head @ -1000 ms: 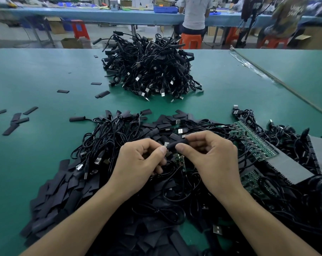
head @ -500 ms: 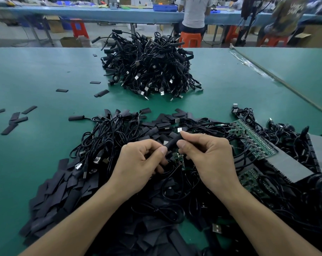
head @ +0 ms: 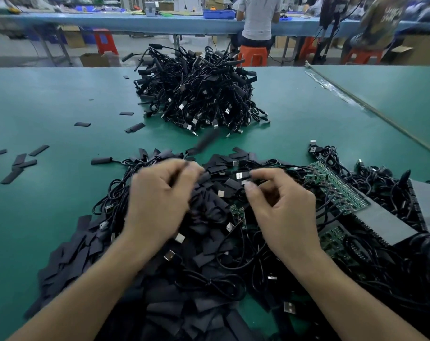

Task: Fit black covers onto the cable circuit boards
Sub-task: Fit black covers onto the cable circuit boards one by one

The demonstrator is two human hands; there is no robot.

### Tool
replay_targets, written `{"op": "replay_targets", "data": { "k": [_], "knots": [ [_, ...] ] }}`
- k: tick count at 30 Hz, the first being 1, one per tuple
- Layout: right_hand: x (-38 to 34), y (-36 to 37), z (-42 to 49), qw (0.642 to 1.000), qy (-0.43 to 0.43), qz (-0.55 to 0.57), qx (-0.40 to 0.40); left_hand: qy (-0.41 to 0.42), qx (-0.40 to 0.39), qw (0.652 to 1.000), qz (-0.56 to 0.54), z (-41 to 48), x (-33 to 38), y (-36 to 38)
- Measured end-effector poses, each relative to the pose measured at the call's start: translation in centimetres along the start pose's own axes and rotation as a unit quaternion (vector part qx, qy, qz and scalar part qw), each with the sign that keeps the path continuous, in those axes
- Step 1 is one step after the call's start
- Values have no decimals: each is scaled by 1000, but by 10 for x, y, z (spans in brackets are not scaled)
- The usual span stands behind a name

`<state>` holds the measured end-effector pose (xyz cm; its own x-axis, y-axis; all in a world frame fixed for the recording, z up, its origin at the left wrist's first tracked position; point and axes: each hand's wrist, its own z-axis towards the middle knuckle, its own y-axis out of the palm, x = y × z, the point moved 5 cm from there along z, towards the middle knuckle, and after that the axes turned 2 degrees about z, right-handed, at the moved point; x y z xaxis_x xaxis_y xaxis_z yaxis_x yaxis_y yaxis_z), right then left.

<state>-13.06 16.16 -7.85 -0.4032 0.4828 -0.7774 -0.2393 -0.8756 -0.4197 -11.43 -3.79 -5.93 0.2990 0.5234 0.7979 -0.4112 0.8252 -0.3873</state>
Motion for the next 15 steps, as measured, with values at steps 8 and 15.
{"op": "replay_targets", "data": {
  "k": [8,15],
  "knots": [
    [-5,16,-8,956,-47,-238,-163,-103,58,964,239,26,-30,-45],
    [1,11,-3,997,-16,-37,-60,10,37,896,443,14,1,-32]
  ]
}}
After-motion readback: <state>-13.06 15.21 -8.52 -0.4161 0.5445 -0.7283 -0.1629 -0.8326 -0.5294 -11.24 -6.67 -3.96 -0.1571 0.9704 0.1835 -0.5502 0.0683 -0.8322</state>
